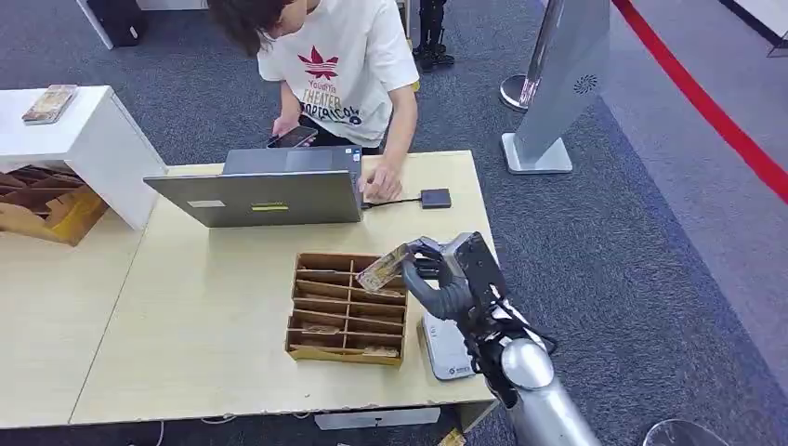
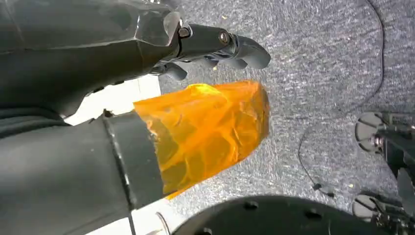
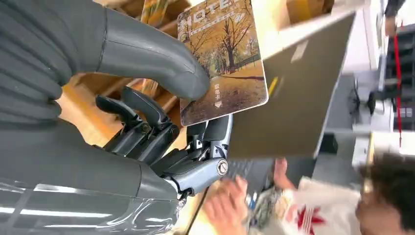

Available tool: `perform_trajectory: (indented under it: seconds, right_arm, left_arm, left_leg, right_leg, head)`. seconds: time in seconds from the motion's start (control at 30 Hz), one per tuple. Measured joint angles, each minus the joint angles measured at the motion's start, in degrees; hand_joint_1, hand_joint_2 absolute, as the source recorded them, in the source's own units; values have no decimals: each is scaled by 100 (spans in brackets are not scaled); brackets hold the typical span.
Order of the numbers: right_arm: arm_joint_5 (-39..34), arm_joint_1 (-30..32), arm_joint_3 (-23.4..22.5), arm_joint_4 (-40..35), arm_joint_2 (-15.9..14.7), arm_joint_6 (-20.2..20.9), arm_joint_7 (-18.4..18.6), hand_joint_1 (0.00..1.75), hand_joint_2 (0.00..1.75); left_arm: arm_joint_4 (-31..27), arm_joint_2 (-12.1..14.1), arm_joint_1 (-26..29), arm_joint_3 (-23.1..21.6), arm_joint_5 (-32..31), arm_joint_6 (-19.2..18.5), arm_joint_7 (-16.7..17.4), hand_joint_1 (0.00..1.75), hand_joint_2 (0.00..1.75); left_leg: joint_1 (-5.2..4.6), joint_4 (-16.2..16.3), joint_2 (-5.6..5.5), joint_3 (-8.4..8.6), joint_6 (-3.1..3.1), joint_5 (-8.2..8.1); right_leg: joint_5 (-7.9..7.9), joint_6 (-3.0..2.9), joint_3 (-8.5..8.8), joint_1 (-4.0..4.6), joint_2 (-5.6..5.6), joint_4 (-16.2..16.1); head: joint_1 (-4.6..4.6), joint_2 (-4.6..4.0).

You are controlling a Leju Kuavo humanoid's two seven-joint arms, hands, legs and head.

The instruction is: Pass the card to the sensor for recognition and then transmit it.

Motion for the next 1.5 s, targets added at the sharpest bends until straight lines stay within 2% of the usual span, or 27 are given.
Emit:
perform_trajectory:
  seconds: [0.2, 0.4, 0.5, 0.63, 0.77, 1.0, 1.2, 1.5]
  right_arm:
    - [86, 89, -28, -216, -170, -85, 0, 175, 175]
    - [692, 586, -374, -820, -391, -614, 92, 175, 175]
    - [1264, 992, -715, -1263, -496, -795, 166, 175, 175]
    - [2287, 1549, -1146, -1795, -562, -811, 375, 175, 175]
    - [3270, 2000, -1335, -2122, -583, -804, 629, 175, 175]
    - [3967, 2363, -1340, -2352, -594, -787, 877, 175, 175]
    - [4642, 2401, -1176, -2347, -597, -721, 1045, 175, 175]
    - [4927, 2226, -835, -2111, -597, -658, 1086, 175, 175]
  left_arm:
    - [-20, 29, -2, -4, -48, 0, 0, 0, 0]
    - [-57, 61, -13, -20, -720, -9, 53, 0, 0]
    - [-89, 88, -24, -22, -1111, -22, 100, 0, 0]
    - [-105, 103, -44, -41, -1524, -39, 166, 0, 0]
    - [-107, 101, -67, -46, -1897, -48, 238, 0, 0]
    - [-111, 83, -119, -48, -2205, -48, 302, 0, 0]
    - [-136, 74, -142, -50, -2315, -57, 367, 0, 0]
    - [-138, 74, -170, -50, -2271, -61, 417, 0, 0]
  left_leg:
    - [0, 0, 2, 1, 0, 0]
    - [-2, 1, -3, 0, 2, -2]
    - [-4, 1, -3, -1, 6, -5]
    - [-3, 0, -2, -2, 6, -13]
    - [-2, 0, 5, 0, 6, -13]
    - [-3, 0, 6, 0, 6, -13]
    - [-3, 0, 8, 0, 6, -13]
    - [-2, -1, 7, -1, 6, -13]
  right_leg:
    - [0, 0, -1, 0, 1, 0]
    - [0, 0, -1, -2, -3, -2]
    - [-2, 2, -1, -3, -3, -3]
    - [-7, 5, 1, -3, -4, -4]
    - [-6, 5, -1, -2, 1, -3]
    - [-6, 5, 1, -2, 1, -3]
    - [-6, 5, 2, -2, 1, -3]
    - [-6, 5, 2, -2, 1, -3]
  head:
    - [0, 0]
    - [2, 0]
    - [2, 0]
    - [2, 0]
    - [2, 0]
    - [2, 0]
    - [2, 0]
    - [0, 0]
